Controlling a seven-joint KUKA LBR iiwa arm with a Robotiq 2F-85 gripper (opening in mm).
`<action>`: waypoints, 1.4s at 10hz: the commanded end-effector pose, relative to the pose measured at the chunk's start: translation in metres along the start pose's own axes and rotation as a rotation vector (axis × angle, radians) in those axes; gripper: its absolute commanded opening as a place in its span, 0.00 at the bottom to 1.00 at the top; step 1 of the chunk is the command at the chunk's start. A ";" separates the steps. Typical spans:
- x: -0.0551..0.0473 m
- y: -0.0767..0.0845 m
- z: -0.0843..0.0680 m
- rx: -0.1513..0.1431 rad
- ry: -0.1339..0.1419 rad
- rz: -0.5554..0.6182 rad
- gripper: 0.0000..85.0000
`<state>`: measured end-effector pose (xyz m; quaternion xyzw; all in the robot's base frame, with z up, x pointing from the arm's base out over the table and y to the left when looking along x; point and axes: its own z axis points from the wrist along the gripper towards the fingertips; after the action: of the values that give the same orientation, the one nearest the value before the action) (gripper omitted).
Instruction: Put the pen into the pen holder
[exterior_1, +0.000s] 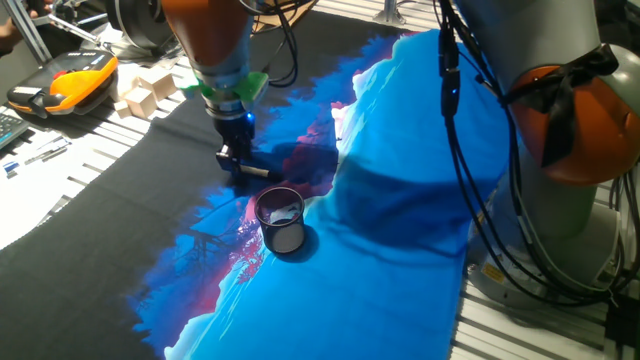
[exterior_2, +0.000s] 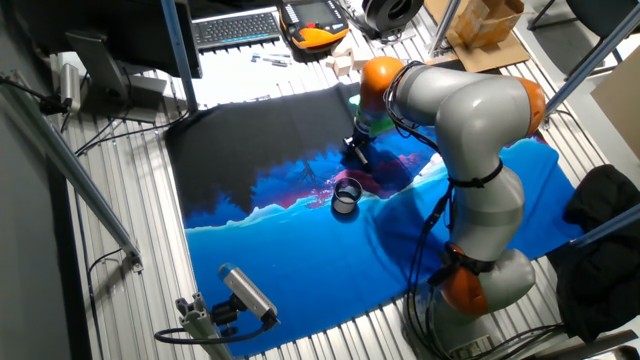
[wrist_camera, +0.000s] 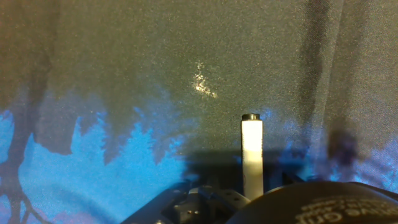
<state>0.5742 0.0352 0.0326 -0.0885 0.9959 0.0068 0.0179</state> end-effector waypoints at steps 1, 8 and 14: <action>0.000 0.000 0.001 0.000 0.000 -0.001 0.60; -0.001 -0.002 0.006 -0.006 0.001 -0.029 0.40; -0.002 -0.004 -0.006 0.002 0.044 0.011 0.00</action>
<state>0.5762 0.0314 0.0392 -0.0806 0.9967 0.0046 -0.0040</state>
